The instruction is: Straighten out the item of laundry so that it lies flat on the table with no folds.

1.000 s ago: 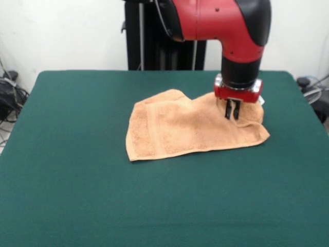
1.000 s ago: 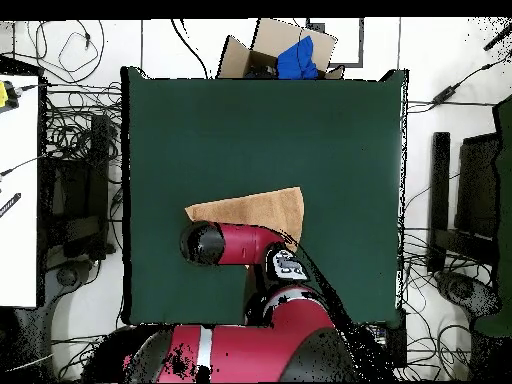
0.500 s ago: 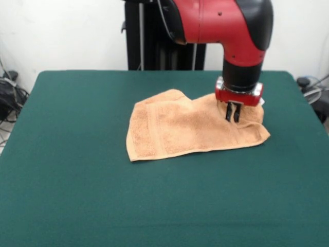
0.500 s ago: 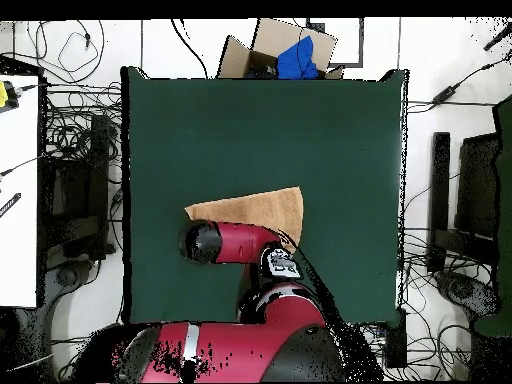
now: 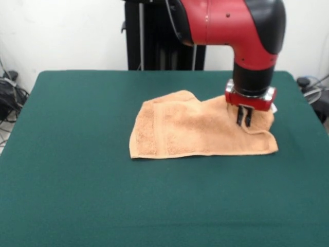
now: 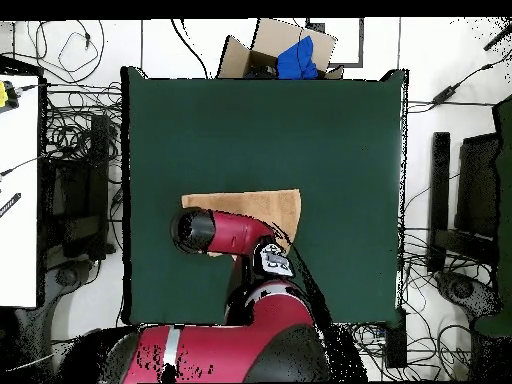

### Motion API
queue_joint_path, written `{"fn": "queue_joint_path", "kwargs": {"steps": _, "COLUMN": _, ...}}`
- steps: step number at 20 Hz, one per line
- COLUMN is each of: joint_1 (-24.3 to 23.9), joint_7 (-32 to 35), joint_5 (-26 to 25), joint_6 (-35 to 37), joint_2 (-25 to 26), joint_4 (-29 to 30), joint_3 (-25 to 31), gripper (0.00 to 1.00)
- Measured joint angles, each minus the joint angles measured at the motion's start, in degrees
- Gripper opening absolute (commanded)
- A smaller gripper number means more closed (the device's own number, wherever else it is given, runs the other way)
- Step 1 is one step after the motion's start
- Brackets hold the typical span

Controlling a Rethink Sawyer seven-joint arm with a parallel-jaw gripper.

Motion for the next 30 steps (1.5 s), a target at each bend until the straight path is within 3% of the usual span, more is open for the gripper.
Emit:
{"fn": "queue_joint_path", "kwargs": {"steps": 10, "joint_1": 2.2, "joint_7": 0.0, "joint_5": 5.7, "joint_6": 7.8, "joint_2": -4.6, "joint_4": -2.3, "joint_3": 0.0, "gripper": 0.0}}
{"fn": "queue_joint_path", "kwargs": {"steps": 18, "joint_1": 2.2, "joint_7": 0.0, "joint_5": 7.2, "joint_6": 13.1, "joint_2": -7.8, "joint_4": -4.7, "joint_3": 0.0, "gripper": 0.0}}
{"fn": "queue_joint_path", "kwargs": {"steps": 30, "joint_1": 2.0, "joint_7": 0.0, "joint_5": 7.7, "joint_6": 13.5, "joint_2": -6.6, "joint_4": -9.1, "joint_3": -0.1, "gripper": 0.0}}
